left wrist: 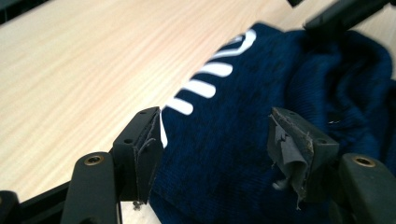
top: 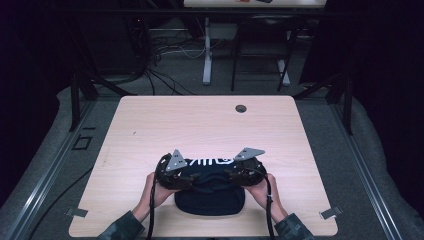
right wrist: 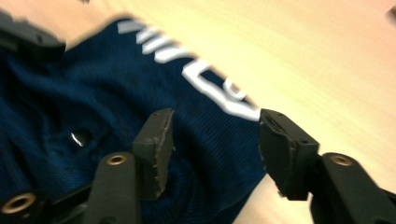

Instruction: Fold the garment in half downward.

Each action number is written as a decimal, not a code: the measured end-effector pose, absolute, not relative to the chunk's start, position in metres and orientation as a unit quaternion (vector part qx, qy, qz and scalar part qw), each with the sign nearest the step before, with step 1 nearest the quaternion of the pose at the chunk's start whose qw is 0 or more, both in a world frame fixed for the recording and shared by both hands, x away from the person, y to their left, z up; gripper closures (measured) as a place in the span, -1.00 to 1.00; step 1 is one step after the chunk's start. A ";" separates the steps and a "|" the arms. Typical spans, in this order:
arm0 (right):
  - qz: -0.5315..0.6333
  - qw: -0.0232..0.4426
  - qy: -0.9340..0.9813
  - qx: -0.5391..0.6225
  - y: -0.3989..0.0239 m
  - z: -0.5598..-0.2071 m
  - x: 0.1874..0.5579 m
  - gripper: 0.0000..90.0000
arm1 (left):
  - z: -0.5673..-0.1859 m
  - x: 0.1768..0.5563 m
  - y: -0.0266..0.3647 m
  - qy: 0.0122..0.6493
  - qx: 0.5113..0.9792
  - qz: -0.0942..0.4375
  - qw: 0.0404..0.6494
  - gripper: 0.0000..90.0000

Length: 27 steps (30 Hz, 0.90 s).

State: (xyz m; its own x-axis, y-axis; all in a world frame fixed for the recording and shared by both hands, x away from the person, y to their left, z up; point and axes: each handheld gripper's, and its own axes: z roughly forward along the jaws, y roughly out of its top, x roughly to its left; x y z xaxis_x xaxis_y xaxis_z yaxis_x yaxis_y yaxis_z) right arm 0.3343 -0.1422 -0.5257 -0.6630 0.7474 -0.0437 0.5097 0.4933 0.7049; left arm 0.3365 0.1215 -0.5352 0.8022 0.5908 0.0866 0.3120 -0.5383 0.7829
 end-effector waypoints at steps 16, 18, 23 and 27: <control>0.277 0.163 0.893 0.315 -0.132 -0.554 0.313 -0.55 | -0.563 0.323 0.123 0.240 0.895 0.150 0.345 -0.42; 0.269 0.162 0.897 0.311 -0.132 -0.555 0.313 -0.58 | -0.564 0.323 0.124 0.238 0.897 0.148 0.341 -0.54; 0.273 0.145 0.898 0.314 -0.135 -0.562 0.315 -0.71 | -0.568 0.324 0.128 0.250 0.897 0.133 0.338 -0.68; 0.271 0.140 0.898 0.316 -0.139 -0.568 0.319 -0.76 | -0.571 0.325 0.129 0.262 0.895 0.130 0.337 -0.69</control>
State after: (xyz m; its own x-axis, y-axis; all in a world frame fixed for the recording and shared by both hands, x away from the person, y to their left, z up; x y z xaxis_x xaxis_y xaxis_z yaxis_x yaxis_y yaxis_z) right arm 0.3190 -0.1385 -0.5680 -0.7608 0.6441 -0.0794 0.4923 0.6525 0.5761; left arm 0.3248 0.1294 -0.5708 0.8283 0.5575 0.0563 0.3821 -0.6355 0.6709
